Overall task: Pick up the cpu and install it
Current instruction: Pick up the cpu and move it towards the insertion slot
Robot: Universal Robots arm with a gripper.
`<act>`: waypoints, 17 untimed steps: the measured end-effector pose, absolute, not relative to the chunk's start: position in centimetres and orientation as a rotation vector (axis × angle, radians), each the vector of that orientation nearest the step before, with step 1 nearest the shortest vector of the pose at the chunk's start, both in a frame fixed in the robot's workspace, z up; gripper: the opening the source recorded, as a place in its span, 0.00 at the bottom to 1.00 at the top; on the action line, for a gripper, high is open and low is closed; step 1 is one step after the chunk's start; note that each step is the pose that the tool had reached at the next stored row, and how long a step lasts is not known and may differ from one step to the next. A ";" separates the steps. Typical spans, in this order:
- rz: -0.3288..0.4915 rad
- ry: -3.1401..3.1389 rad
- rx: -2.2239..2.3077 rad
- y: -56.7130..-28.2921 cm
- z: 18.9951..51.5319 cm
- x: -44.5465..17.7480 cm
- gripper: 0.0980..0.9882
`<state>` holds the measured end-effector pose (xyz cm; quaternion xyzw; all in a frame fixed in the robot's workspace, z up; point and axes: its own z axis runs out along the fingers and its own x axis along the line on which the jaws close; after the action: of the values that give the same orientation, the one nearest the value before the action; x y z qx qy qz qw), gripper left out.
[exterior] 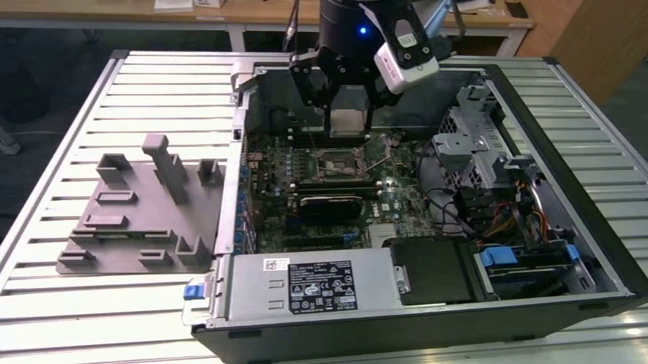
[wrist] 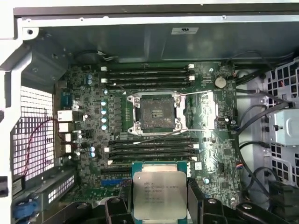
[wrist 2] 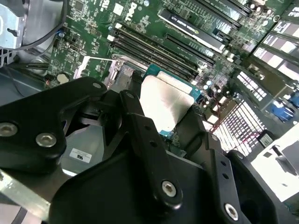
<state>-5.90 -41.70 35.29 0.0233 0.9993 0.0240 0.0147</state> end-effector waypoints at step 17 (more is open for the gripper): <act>0.075 3.133 0.074 -40.6 32.2 -5.7 0.50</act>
<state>-5.67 -40.59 32.19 0.0236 0.9994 0.0238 0.0032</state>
